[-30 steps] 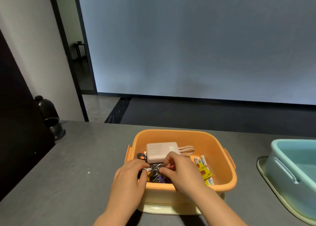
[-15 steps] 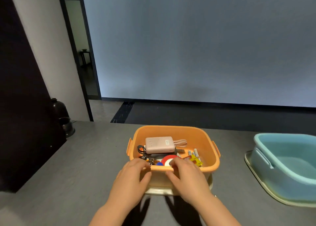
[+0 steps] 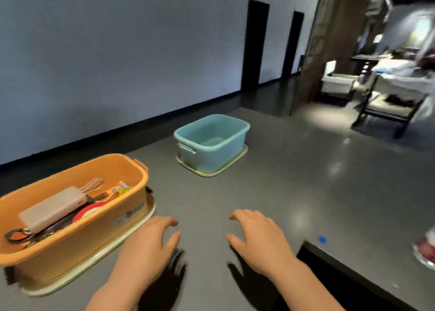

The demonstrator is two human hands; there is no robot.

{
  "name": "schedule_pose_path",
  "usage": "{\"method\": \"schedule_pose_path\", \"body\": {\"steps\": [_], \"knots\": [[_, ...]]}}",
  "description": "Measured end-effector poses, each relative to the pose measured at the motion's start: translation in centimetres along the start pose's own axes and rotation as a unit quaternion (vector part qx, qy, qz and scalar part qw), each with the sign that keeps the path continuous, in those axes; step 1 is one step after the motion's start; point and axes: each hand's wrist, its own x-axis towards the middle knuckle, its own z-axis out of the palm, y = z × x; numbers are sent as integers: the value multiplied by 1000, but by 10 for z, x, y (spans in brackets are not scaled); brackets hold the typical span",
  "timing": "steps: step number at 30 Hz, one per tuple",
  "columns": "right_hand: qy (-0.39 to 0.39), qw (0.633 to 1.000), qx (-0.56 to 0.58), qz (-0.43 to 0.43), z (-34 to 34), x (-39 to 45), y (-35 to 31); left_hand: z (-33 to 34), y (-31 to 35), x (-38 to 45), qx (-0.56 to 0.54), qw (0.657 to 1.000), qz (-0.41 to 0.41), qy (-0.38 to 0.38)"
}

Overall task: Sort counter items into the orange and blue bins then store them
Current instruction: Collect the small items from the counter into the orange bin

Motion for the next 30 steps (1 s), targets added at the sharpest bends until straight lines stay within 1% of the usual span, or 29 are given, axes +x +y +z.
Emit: {"method": "schedule_pose_path", "body": {"steps": [4, 7, 9, 11, 15, 18, 23, 26, 28, 30], "knots": [[31, 987, -14, 154, -25, -102, 63, 57, 88, -8, -4, 986, 148, -76], [76, 960, -32, 267, -57, -191, 102, 91, 177, -35, -33, 951, 275, -140], [115, 928, -51, 350, -81, -258, 124, 106, 241, -58, -43, 920, 350, -173], [154, 889, -60, 428, -101, -329, 143, 117, 304, -88, -50, 886, 421, -189], [222, 807, -64, 544, -128, -463, 169, 139, 416, -169, -75, 811, 535, -226], [251, 757, -69, 599, -140, -555, 184, 160, 487, -242, -83, 765, 586, -255], [255, 700, -78, 663, -169, -699, 210, 186, 593, -368, -138, 712, 615, -309], [272, 651, -97, 702, -186, -771, 221, 196, 647, -432, -147, 676, 645, -325], [276, 628, -97, 722, -192, -808, 226, 202, 676, -462, -149, 659, 655, -339], [272, 617, -92, 733, -196, -836, 235, 210, 703, -483, -152, 654, 657, -344]]}}
